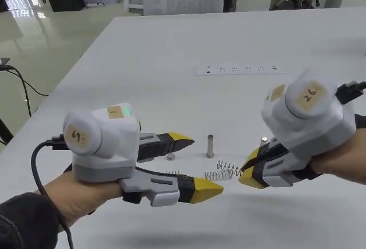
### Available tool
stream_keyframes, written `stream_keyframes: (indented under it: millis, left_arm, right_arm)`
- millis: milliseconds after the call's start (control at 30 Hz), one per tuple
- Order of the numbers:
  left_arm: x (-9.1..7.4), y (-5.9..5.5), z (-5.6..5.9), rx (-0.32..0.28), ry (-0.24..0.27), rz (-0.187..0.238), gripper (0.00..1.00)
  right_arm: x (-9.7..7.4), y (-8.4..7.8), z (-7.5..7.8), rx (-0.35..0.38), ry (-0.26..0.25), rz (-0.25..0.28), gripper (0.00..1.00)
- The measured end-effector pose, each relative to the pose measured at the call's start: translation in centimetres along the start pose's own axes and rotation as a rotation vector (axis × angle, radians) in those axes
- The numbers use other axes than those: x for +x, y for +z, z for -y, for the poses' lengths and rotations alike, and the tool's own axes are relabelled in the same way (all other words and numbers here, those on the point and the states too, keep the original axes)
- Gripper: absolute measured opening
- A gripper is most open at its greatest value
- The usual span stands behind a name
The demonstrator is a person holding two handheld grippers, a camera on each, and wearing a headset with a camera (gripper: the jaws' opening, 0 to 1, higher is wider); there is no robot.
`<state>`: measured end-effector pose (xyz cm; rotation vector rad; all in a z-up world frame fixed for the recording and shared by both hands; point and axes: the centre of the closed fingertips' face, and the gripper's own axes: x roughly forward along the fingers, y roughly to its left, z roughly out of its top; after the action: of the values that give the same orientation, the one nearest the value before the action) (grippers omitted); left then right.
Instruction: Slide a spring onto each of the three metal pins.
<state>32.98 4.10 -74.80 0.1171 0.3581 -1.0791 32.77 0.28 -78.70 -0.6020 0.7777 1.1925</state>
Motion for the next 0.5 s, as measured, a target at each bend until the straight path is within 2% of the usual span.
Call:
stream_keyframes:
  millis: [500]
  left_arm:
    - [0.9, -1.1, 1.8, 0.010, -0.061, -0.023, 0.47]
  right_arm:
    - [-0.5, 0.1, -1.6, -0.063, 0.092, -0.017, 0.07]
